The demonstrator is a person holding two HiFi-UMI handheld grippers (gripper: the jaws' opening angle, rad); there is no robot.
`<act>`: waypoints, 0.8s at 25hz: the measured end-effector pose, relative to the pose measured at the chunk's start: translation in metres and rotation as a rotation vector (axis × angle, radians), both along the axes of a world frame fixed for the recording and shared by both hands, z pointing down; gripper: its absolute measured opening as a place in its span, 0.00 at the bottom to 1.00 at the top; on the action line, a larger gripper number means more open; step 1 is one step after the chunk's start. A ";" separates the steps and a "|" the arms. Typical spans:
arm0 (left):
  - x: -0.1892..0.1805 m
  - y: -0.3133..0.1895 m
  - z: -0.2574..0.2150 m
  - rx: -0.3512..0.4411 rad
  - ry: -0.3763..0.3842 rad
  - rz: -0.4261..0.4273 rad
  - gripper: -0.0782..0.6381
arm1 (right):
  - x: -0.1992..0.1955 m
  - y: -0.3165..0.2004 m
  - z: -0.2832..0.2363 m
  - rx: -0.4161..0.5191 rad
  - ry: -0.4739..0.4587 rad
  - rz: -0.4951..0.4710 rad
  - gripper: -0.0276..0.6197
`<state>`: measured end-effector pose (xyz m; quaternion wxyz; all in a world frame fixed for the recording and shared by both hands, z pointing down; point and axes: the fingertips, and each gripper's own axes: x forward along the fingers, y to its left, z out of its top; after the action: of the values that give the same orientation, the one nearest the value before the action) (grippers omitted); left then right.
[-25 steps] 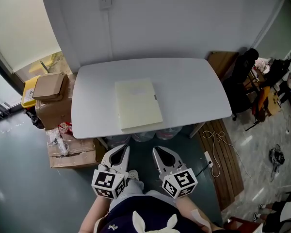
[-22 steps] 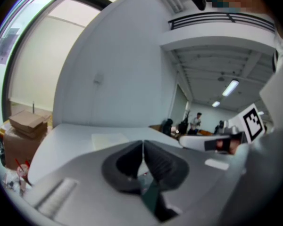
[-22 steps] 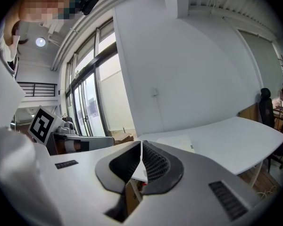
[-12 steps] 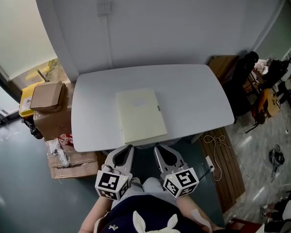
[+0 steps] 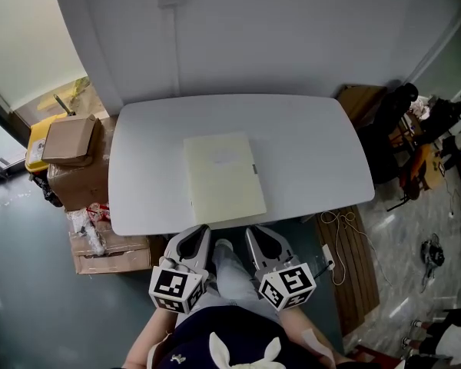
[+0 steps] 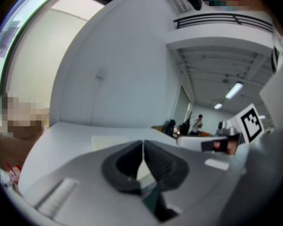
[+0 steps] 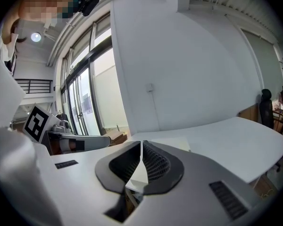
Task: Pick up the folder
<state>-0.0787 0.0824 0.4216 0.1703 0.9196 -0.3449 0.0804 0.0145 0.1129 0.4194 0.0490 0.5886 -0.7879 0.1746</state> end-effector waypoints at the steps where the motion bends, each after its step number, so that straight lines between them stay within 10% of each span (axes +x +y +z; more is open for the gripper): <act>1: 0.002 -0.004 0.001 0.000 -0.003 -0.006 0.12 | 0.002 -0.004 0.002 -0.004 -0.001 -0.006 0.07; 20: 0.029 -0.088 0.006 -0.001 -0.085 -0.048 0.12 | 0.030 -0.097 0.013 -0.038 0.005 -0.085 0.07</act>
<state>-0.0493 -0.0051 0.4273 0.1578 0.9067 -0.3737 0.1156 0.0448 0.0159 0.4322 0.0695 0.5539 -0.8086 0.1860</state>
